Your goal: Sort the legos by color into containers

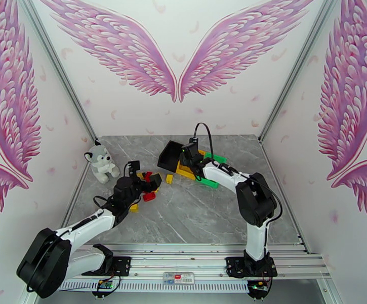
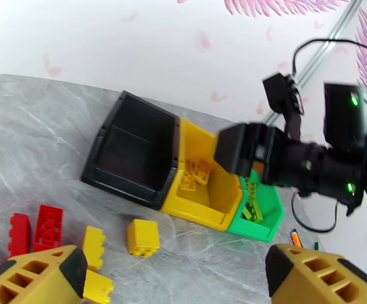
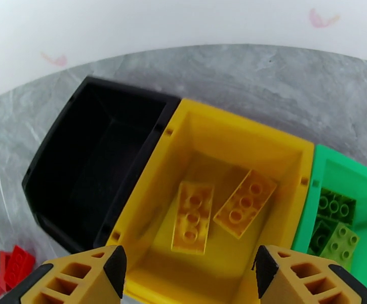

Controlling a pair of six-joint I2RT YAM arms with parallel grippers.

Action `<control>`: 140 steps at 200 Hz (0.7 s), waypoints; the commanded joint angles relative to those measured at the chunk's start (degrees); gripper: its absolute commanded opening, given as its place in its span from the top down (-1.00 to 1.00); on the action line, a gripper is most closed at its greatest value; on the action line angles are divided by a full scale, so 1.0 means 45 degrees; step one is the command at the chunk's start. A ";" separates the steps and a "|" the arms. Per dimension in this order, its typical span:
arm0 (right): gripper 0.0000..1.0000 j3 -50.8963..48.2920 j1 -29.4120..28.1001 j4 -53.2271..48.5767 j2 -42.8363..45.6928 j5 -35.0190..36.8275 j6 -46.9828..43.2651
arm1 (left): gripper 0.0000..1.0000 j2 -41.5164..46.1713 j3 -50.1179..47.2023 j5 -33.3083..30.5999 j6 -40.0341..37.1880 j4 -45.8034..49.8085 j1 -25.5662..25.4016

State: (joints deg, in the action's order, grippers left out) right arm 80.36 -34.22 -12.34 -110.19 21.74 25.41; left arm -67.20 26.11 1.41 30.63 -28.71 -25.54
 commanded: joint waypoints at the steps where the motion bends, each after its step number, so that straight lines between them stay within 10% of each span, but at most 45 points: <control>1: -0.53 -0.0706 -0.1026 0.0883 0.1091 -0.0004 -0.0256 | -0.98 0.0790 -0.0498 -0.0637 0.0206 0.0769 0.0554; 140: -0.67 -0.0486 -0.7192 0.1965 -0.1138 -0.2325 -0.0051 | -0.98 0.1152 -0.2624 0.2597 0.2686 -0.0051 0.6316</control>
State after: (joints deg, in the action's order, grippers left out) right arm 73.60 -63.53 -3.16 -111.46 13.08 25.41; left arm -60.23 15.70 8.43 39.97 -25.69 0.47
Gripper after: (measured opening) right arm 0.823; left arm 0.988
